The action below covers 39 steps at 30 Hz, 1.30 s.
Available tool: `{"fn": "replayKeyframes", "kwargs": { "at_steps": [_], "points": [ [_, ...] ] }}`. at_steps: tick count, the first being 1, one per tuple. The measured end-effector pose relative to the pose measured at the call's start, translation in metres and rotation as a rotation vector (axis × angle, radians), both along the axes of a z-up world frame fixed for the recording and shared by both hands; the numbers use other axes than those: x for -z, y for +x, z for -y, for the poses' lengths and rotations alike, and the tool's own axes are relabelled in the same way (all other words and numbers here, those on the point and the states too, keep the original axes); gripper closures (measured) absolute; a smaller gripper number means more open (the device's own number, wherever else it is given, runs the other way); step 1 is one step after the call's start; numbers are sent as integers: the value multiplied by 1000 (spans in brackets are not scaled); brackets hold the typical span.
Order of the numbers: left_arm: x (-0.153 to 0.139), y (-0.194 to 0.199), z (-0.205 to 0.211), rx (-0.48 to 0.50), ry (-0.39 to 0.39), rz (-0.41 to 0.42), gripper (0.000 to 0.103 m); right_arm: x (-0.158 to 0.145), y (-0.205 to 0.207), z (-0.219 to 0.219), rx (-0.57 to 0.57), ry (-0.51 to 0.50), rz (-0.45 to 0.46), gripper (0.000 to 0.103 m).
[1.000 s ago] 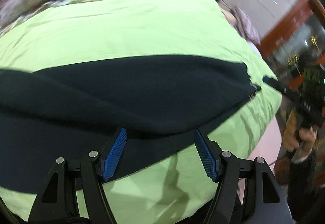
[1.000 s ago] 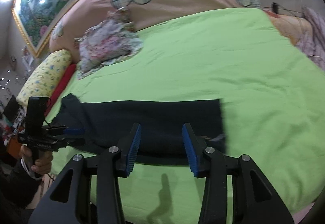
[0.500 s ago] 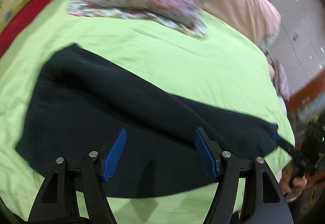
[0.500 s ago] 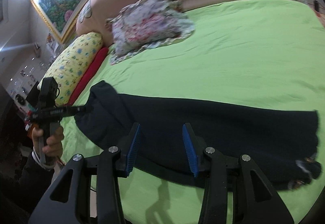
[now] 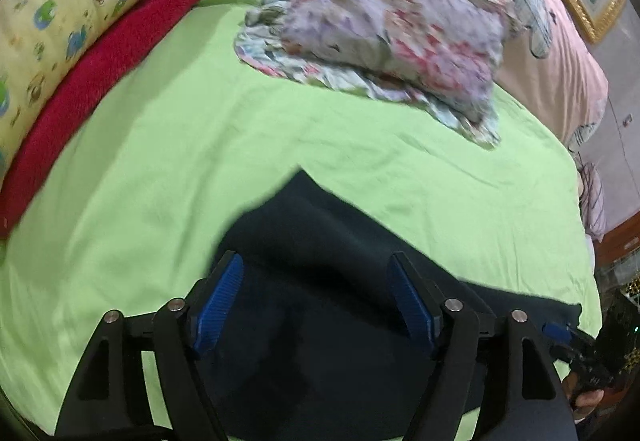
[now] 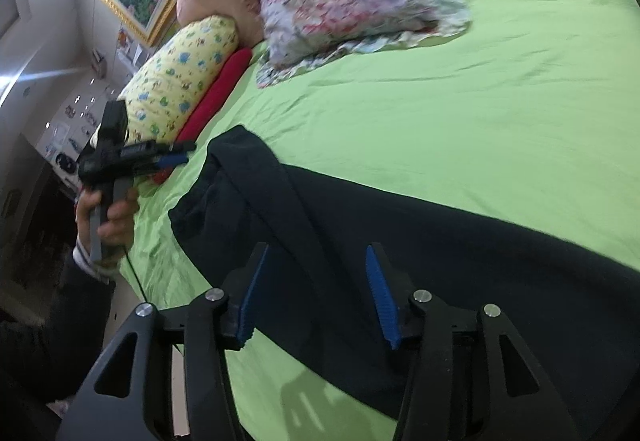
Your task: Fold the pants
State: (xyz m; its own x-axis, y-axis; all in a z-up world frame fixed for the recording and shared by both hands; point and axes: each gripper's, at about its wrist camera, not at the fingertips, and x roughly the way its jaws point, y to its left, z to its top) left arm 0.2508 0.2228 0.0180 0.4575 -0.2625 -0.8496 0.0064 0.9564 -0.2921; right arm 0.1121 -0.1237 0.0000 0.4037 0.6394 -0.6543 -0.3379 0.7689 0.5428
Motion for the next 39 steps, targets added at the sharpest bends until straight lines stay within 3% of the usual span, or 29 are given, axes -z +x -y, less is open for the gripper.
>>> {"fn": "replayKeyframes", "kwargs": {
  "at_steps": [5, 10, 14, 16, 18, 20, 23, 25, 29, 39],
  "points": [
    [16, 52, -4, 67, 4, -80, 27, 5, 27, -24, -60, -6, -34, 52],
    [39, 86, 3, 120, 89, -138, 27, 10, 45, -45, -115, -34, -51, 52],
    [56, 100, 8, 186, 36, -201, 27, 19, 56, -59, -160, -37, -83, 52],
    [62, 101, 12, 203, 46, -212, 27, 23, 59, -65, -182, -34, -99, 52],
    [62, 98, 15, 224, 50, -192, 30, 30, 62, -71, -204, -32, -118, 52],
    [59, 94, 16, 239, 23, -174, 48, 33, 64, -76, -217, -23, -131, 52],
    [52, 85, 17, 237, 29, -141, 60, 34, 63, -87, -240, -44, -115, 54],
    [45, 74, 20, 249, 46, -108, 65, 34, 62, -95, -258, -82, -102, 96],
    [25, 51, 22, 248, 54, -40, 72, 23, 53, -95, -250, -83, -41, 97],
    [-13, -30, -8, 189, -26, 131, 75, -10, -1, -91, -263, -103, 86, 97]
  ]
}}
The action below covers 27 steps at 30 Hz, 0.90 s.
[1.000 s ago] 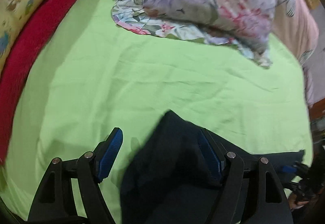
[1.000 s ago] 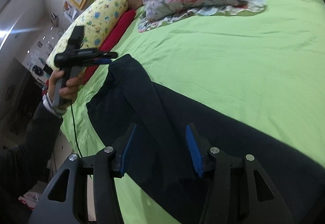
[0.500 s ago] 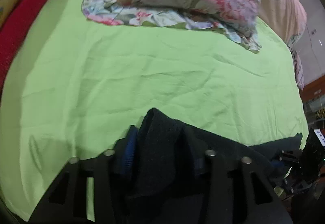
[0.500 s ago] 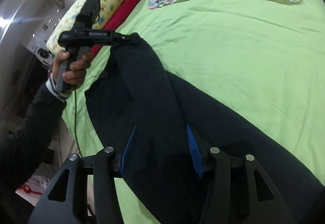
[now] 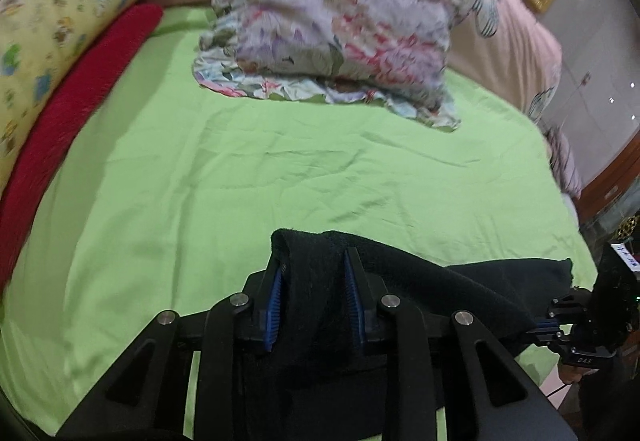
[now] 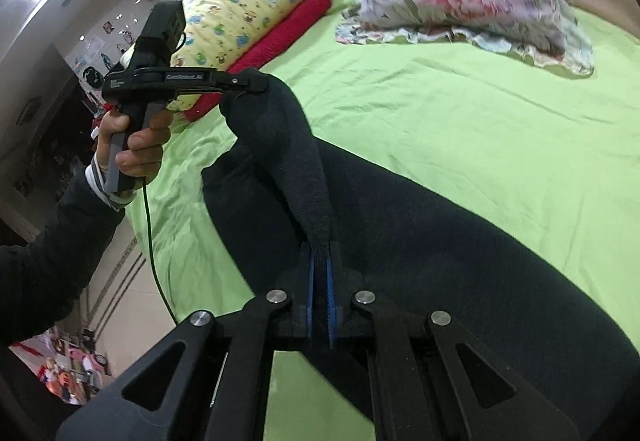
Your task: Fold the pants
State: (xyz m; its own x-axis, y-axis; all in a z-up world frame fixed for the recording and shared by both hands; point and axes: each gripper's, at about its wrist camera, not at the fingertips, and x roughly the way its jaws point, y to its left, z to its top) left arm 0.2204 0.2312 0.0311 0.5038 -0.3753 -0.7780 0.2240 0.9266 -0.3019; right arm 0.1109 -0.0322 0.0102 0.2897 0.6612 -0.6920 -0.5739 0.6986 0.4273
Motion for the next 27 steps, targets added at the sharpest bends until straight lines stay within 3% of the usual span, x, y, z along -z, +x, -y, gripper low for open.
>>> {"fn": "replayKeyframes", "kwargs": {
  "at_steps": [5, 12, 20, 22, 23, 25, 27],
  "points": [
    [5, -39, -10, -21, -16, 80, 75, 8, -20, -5, -1, -8, -2, 97],
    [28, -75, -19, -69, 9, 130, 73, 29, -34, -22, -1, -75, -5, 97],
    [40, -103, -45, -183, -80, 112, 55, 37, -38, -27, 19, -101, -7, 92],
    [44, -111, -51, -226, -95, 93, 44, 38, -40, -27, 19, -95, -17, 86],
    [45, -116, -53, -241, -107, 89, 43, 38, -42, -27, 15, -91, -19, 82],
    [47, -126, -57, -266, -125, 75, 43, 37, -46, -28, 4, -80, -20, 66],
    [47, -135, -59, -297, -127, 64, 43, 35, -51, -30, -7, -75, -9, 64]
  ]
}}
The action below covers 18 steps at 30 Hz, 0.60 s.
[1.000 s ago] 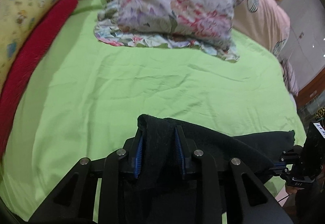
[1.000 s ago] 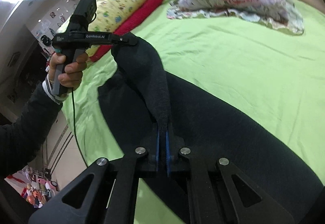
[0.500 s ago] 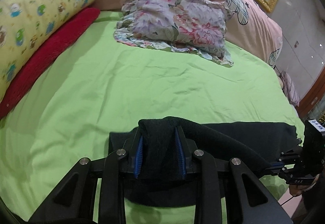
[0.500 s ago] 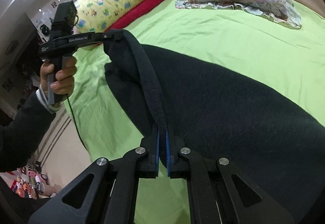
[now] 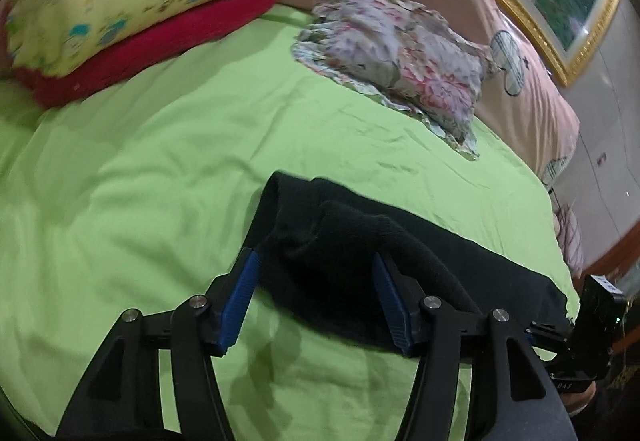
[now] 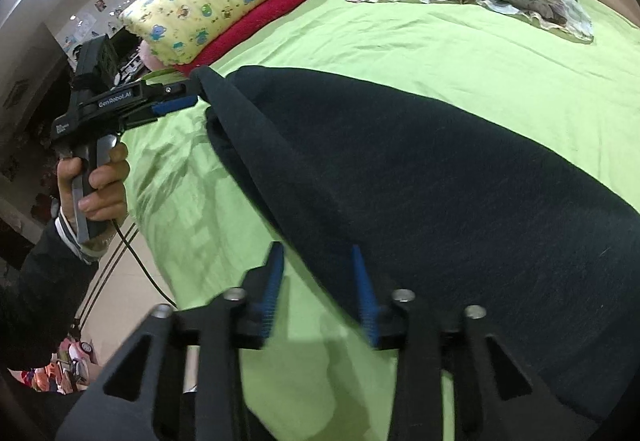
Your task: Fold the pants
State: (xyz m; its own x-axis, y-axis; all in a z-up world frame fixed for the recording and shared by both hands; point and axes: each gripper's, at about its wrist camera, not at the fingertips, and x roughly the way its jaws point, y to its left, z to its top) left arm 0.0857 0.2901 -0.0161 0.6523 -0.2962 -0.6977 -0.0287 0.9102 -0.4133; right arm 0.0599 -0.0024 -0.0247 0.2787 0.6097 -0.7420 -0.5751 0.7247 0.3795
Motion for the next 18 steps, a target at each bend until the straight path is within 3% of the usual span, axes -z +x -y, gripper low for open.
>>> {"fn": "replayKeyframes", "kwargs": {
  "at_steps": [14, 18],
  "points": [
    [6, -34, 10, -47, -121, -58, 37, -17, 4, 13, 51, 85, 6, 64],
    [13, -32, 16, -44, -111, -82, 36, -20, 16, 21, 91, 99, 3, 64]
  ]
}}
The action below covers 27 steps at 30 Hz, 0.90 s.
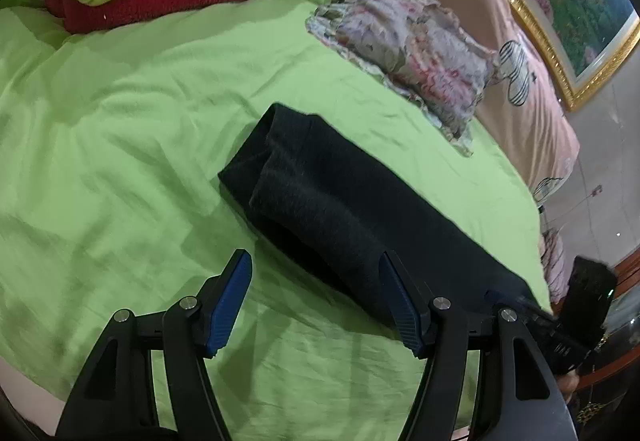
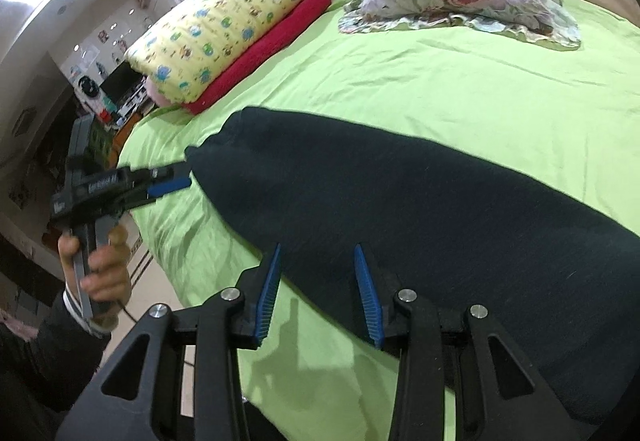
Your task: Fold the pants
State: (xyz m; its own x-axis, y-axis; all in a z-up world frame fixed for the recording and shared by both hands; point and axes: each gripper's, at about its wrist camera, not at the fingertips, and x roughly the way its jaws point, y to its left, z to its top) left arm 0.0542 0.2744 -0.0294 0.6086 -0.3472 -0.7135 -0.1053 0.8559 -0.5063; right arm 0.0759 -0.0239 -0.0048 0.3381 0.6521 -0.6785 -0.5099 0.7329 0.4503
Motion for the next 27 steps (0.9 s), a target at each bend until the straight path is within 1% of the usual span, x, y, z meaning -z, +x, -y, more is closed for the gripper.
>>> {"fn": "replayKeyframes", "kwargs": {
  "at_steps": [5, 9, 13, 16, 20, 27],
  "points": [
    [8, 3, 2, 0, -23, -15, 36, -7, 23, 9, 51, 4, 5, 64],
    [11, 5, 2, -12, -14, -20, 36, -11, 48, 15, 81, 16, 4, 64],
    [18, 12, 1, -33, 15, -39, 36, -9, 71, 12, 113, -7, -3, 64],
    [26, 16, -1, -38, 8, -55, 36, -3, 88, 6, 115, -6, -25, 64],
    [32, 21, -1, -35, 9, -64, 36, 10, 107, -9, 98, -30, -51, 64],
    [32, 36, 1, -27, 15, -56, 36, 39, 134, -31, 72, -104, -138, 64]
  ]
}}
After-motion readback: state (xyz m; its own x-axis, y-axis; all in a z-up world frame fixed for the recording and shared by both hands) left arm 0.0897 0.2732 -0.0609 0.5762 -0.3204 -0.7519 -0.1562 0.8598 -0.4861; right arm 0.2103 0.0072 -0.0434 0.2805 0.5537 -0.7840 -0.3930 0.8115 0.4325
